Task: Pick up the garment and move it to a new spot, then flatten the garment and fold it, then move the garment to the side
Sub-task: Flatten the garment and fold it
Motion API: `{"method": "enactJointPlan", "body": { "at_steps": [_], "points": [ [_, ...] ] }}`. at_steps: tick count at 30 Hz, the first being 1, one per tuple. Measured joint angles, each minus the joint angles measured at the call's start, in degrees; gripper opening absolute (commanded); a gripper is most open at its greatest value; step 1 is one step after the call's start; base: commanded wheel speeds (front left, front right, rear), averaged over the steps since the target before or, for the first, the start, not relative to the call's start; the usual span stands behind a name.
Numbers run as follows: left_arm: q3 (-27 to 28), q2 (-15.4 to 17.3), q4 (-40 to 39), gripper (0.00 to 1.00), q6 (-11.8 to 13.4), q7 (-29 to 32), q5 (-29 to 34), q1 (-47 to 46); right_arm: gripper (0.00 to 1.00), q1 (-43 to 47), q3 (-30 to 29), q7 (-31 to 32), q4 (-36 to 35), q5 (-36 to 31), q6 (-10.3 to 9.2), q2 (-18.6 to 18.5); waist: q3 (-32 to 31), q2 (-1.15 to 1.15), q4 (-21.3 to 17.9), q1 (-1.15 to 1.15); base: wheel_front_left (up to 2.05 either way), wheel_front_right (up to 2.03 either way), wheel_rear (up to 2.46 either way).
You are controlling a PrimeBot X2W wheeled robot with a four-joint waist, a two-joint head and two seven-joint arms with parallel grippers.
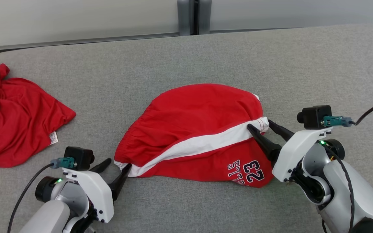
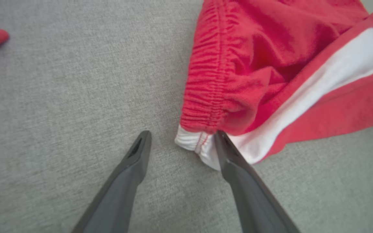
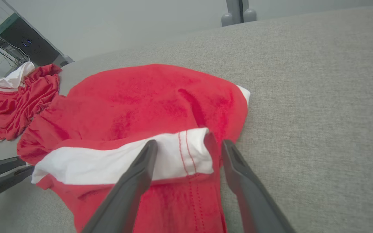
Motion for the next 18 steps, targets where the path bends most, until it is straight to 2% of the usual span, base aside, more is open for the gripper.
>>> {"method": "enactJointPlan", "body": {
  "at_steps": [7,8,9,10,11,12,13,18],
  "points": [
    [-0.8,-0.3,2.5,1.00,-0.7,-0.4,0.1,-2.5,1.00,-1.4,2.0,-0.1,0.7,1.3,0.00,-0.3,1.1,0.00,0.2,0.00,0.00,0.00,0.00],
    [-0.9,-0.3,2.7,1.00,-0.8,-0.4,0.1,-2.8,0.83,-1.5,2.2,-0.2,0.8,1.5,0.00,-0.3,1.2,0.00,0.2,0.00,0.00,0.00,0.00],
    [-1.0,-0.3,2.8,1.00,-1.0,-0.4,0.1,-2.9,0.49,-1.5,2.5,-0.4,0.9,1.6,0.00,-0.3,1.1,0.00,0.1,0.00,0.00,0.00,0.00],
    [-1.1,-0.3,3.0,0.81,-1.1,-0.4,0.0,-2.9,0.39,-1.6,2.9,-0.5,1.0,2.0,0.00,-0.3,1.0,0.00,0.1,0.00,0.00,0.00,0.00],
    [-1.3,-0.3,3.0,0.45,-1.2,-0.6,0.0,-2.9,0.28,-1.7,3.5,-0.7,1.1,2.5,0.00,-0.4,0.8,0.00,0.1,0.00,0.00,0.00,0.00],
    [-1.3,-0.3,3.0,0.34,-1.2,-0.6,-0.1,-2.9,0.00,-1.7,3.9,-1.0,1.2,2.8,0.00,-0.4,0.6,0.00,0.1,0.00,0.00,0.00,0.00],
    [-1.5,-0.3,3.1,0.00,-1.3,-0.5,-0.3,-2.9,0.00,-1.7,4.1,-1.2,1.3,3.1,0.00,-0.4,0.4,0.00,0.1,0.00,0.00,0.00,0.00],
    [-1.7,0.3,2.1,0.00,-1.6,-1.4,-0.8,-2.4,0.00,-1.7,5.0,-4.4,0.9,3.8,0.00,-0.8,-1.0,0.00,0.0,0.00,0.00,0.00,0.00]
  ]
}}
